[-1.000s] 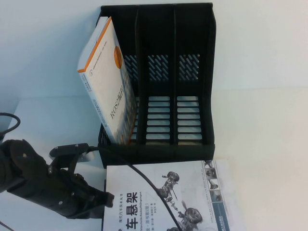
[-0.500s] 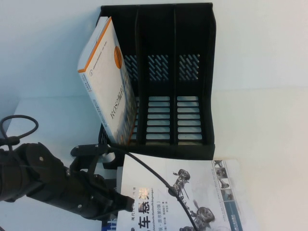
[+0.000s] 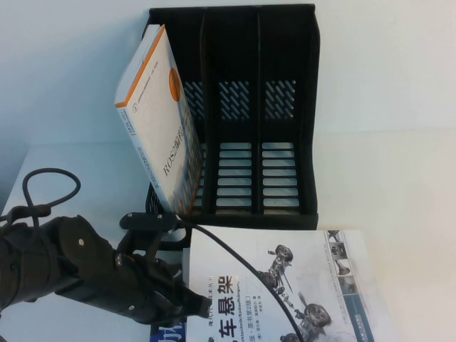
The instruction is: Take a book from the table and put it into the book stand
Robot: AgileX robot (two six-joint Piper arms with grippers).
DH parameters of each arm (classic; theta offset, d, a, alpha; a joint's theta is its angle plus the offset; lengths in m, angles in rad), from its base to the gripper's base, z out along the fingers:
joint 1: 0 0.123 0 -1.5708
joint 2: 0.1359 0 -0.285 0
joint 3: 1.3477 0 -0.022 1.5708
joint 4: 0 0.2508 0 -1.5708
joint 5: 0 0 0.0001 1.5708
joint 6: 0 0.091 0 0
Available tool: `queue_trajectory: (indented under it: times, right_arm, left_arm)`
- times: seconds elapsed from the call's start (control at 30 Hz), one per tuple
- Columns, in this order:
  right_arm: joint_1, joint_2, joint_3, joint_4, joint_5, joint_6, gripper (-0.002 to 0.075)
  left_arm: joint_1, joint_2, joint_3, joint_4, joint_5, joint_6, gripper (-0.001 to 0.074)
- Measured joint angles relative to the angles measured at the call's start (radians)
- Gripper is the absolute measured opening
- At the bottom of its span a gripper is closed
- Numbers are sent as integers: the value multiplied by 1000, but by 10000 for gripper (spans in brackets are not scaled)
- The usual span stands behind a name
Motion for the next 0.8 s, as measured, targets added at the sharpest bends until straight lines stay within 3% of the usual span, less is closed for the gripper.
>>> queue_trajectory:
  times: [0.4,0.8]
  right_arm:
    - [0,126,0,16,-28,-24,-2]
    - [0,211,0,25,-69,-36,-2]
  left_arm:
    - [2,-3,0,285,-9,-221,-4]
    - [2,1,0,171,-3,-138,-4]
